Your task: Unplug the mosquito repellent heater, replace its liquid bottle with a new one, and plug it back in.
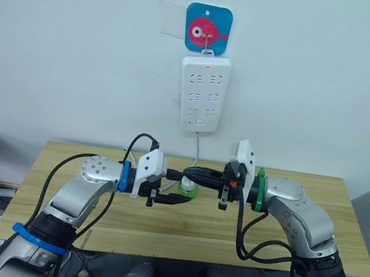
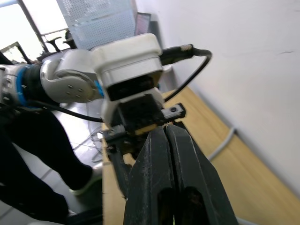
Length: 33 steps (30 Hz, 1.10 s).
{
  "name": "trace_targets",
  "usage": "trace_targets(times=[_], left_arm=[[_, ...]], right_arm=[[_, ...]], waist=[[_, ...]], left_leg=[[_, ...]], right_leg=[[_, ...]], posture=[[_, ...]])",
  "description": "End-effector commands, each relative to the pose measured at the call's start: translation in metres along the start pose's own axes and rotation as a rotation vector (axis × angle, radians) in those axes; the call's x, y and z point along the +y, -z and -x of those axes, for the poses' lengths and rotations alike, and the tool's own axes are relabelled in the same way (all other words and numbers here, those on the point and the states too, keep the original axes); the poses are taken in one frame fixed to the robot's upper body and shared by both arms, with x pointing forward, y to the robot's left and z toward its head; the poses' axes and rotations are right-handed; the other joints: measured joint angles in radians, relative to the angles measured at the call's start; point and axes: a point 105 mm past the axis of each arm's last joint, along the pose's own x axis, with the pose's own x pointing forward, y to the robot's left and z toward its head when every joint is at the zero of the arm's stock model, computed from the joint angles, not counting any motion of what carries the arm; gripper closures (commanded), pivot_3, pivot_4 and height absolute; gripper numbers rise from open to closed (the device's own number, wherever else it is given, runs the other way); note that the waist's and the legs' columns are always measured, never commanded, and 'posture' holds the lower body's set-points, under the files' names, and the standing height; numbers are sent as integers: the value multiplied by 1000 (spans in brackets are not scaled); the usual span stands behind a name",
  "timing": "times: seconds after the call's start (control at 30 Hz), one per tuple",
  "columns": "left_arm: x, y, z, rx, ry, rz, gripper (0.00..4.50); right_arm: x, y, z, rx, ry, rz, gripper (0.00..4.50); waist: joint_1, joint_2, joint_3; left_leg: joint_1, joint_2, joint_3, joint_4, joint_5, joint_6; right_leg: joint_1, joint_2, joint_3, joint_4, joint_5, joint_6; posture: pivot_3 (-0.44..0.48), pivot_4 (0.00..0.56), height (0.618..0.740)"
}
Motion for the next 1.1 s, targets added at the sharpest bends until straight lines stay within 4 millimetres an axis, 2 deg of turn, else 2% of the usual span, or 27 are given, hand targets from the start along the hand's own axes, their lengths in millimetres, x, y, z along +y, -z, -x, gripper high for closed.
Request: trace_targets(times=[0.03, 0.1, 0.2, 0.57, 0.83, 1.0, 1.1], left_arm=[[-1, -9, 0, -26, 6, -39, 2295], [-1, -8, 1, -26, 7, -38, 2295], [-1, -8, 0, -26, 8, -37, 2295], [-5, -10, -3, -32, 23, -29, 2295], [-5, -11, -4, -35, 25, -31, 2295], [-6, -10, -5, -35, 27, -31, 2295], [-7, -9, -5, -33, 27, -29, 2295]], right_arm=[[9, -24, 2, -59, -40, 39, 4458], [8, -22, 2, -34, -34, 52, 4102], [4, -17, 1, -12, -14, 67, 3229], [-3, 5, -5, 52, 24, 96, 3229], [-7, 9, -4, 53, 43, 104, 3229], [-2, 5, -3, 27, 7, 98, 4212], [3, -8, -2, -30, -16, 78, 4214]], waist=[[0, 0, 0], [0, 0, 0], [0, 0, 0], [0, 0, 0], [0, 0, 0], [0, 0, 0], [0, 0, 0]], left_leg=[[0, 0, 0, 0, 0, 0], [0, 0, 0, 0, 0, 0], [0, 0, 0, 0, 0, 0], [0, 0, 0, 0, 0, 0], [0, 0, 0, 0, 0, 0], [0, 0, 0, 0, 0, 0], [0, 0, 0, 0, 0, 0]], right_leg=[[0, 0, 0, 0, 0, 0], [0, 0, 0, 0, 0, 0], [0, 0, 0, 0, 0, 0], [0, 0, 0, 0, 0, 0], [0, 0, 0, 0, 0, 0], [0, 0, 0, 0, 0, 0], [0, 0, 0, 0, 0, 0]], posture=[[-51, 171, 740], [-51, 170, 740], [-50, 170, 740], [-49, 170, 740], [-49, 165, 740], [-50, 163, 740], [-50, 163, 740]])
